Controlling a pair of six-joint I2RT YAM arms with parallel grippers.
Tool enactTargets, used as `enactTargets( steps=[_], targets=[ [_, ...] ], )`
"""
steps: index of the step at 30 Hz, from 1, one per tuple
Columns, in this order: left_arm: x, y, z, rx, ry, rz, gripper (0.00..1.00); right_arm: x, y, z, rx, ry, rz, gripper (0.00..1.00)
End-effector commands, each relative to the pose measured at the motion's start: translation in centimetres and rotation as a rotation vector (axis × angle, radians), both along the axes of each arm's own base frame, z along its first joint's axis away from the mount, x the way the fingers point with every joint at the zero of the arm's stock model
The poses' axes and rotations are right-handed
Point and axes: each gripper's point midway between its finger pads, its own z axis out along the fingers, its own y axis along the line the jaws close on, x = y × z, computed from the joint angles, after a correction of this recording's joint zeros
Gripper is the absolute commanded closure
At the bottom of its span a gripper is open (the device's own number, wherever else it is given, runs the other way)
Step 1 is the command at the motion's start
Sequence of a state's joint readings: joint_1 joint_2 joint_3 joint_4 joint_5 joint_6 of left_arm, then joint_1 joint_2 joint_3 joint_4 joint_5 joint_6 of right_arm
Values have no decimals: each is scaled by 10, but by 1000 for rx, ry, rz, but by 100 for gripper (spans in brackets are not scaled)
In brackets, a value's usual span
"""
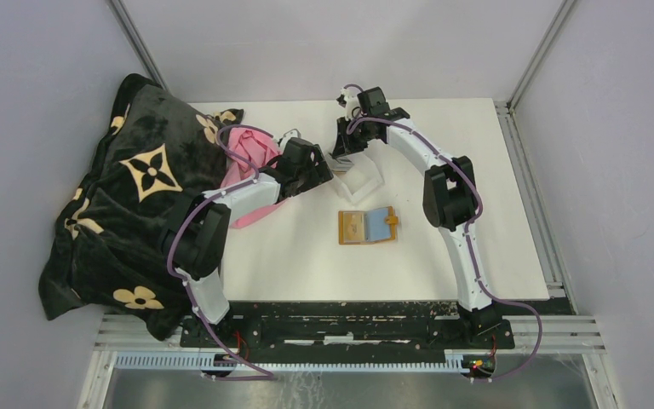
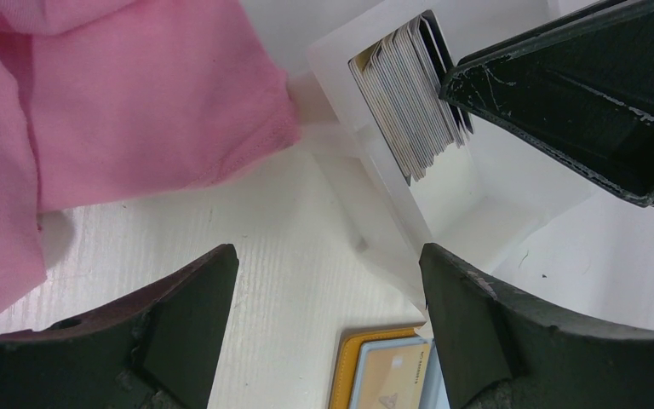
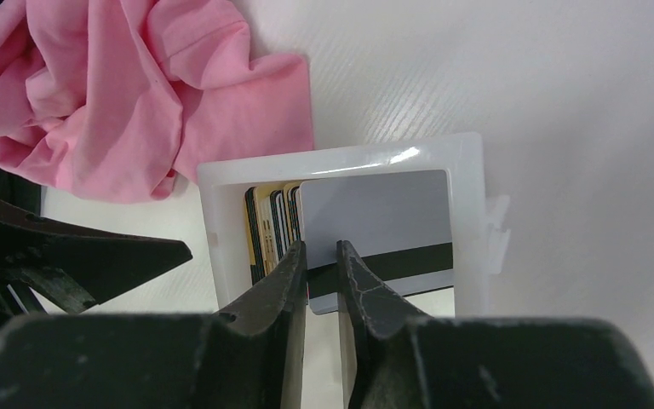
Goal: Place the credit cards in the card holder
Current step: Pick up the credit card from the storage box.
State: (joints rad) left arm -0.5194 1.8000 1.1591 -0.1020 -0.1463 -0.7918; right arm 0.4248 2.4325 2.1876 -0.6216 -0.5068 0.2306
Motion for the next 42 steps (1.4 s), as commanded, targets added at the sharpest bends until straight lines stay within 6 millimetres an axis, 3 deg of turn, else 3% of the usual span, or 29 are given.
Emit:
enactTargets(
  steps=[1, 20, 42],
  targets=[
    [12, -7, 10, -12, -40, 1, 14, -14, 14, 41, 46, -26, 45, 80],
    [10, -7, 5, -6, -29, -8, 14, -17, 12, 39, 37, -6, 49, 77],
    [10, -4, 6, -2, -34, -1, 15, -17, 11, 52, 47, -16, 50, 92]
  ],
)
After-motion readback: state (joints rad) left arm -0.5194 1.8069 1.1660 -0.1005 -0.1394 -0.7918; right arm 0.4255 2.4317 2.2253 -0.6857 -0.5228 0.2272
